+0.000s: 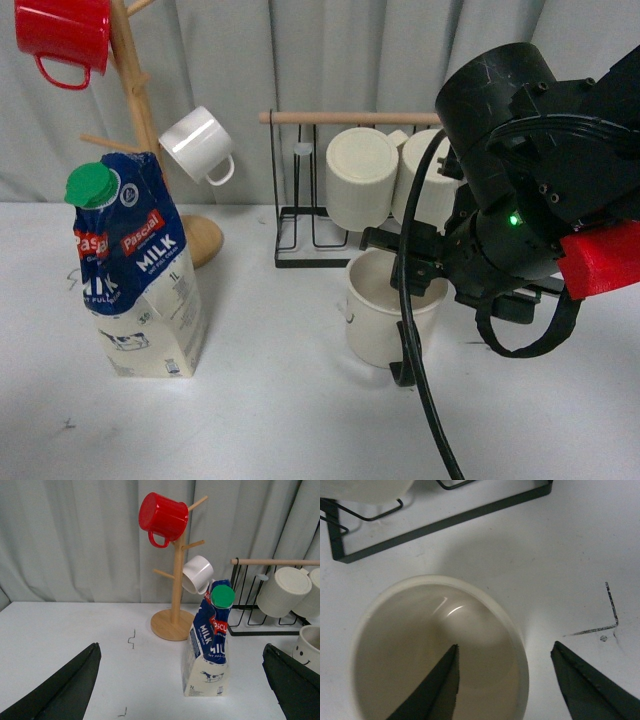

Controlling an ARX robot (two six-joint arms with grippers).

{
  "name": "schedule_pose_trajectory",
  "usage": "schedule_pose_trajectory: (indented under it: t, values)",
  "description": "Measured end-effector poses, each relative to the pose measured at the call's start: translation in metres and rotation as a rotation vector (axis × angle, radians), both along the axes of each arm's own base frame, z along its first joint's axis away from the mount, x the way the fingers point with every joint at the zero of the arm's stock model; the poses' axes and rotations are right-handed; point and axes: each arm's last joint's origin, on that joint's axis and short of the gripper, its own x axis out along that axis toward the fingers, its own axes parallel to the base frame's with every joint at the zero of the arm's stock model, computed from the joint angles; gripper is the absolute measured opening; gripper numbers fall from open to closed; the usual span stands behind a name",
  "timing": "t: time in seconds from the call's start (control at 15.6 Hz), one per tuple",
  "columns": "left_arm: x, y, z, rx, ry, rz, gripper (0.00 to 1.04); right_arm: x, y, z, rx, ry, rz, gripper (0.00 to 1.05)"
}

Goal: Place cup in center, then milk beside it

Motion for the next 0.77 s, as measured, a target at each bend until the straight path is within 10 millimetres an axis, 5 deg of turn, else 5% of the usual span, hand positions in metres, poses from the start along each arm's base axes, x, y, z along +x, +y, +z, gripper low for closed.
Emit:
schedule_pose_trajectory:
  t: [0.13,0.26,0.32,0.51,0.64,0.77]
  values:
    - [0.000,0.000,0.000,0.000,0.000,0.000,0.98,0.000,0.001,0.020,0.046,-0.061,0.007,0.74]
    - [0.000,0.000,0.000,0.000,0.000,0.000,0.98,-0.004,-0.002,0.061,0.134,-0.212,0.028,0.97]
    - [0.000,0.000,0.000,0.000,0.000,0.000,0.98,-0.009,-0.008,0.079,0.166,-0.280,0.029,0.99]
    - [0.000,0.000,0.000,0.000,0.000,0.000,0.98,-0.025,-0.032,0.109,0.193,-0.469,0.004,0.96]
    - [0.000,0.000,0.000,0.000,0.001,0.002,0.98,-0.070,-0.071,0.115,-0.054,-0.829,-0.032,0.71]
    - [0.000,0.000,0.000,0.000,0.000,0.001,0.98,-0.117,-0.111,0.125,-0.222,-0.957,-0.024,0.47]
